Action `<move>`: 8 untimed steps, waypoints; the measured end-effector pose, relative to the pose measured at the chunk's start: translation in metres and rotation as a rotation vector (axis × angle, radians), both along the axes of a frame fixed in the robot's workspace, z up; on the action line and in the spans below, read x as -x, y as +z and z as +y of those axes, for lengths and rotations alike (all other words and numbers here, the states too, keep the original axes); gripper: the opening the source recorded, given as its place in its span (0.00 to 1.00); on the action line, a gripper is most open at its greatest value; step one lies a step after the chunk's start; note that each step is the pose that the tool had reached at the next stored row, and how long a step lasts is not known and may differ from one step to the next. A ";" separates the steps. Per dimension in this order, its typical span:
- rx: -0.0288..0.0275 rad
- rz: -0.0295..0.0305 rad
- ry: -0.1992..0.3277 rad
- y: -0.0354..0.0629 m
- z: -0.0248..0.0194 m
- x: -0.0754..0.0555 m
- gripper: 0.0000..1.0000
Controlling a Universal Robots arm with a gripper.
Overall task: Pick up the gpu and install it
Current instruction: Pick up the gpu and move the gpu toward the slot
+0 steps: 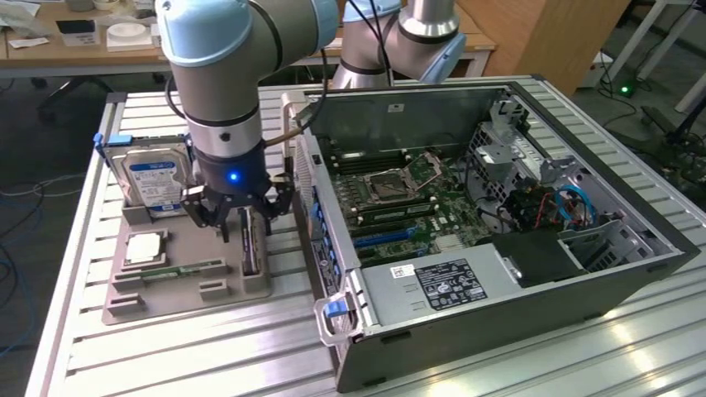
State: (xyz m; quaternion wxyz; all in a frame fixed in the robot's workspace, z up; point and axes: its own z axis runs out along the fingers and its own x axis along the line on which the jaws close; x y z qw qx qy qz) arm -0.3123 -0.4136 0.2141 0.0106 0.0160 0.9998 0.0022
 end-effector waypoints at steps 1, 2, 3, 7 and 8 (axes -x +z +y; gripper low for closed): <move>0.0001 0.0002 0.000 0.0000 0.0000 0.000 0.65; 0.0002 0.0003 0.000 -0.0001 0.0000 0.000 0.65; 0.0002 0.0002 -0.002 -0.0003 0.0000 0.000 0.65; 0.0002 0.0002 -0.008 -0.0008 0.0000 0.000 0.64; 0.0001 0.0001 -0.008 -0.0009 0.0000 0.000 0.57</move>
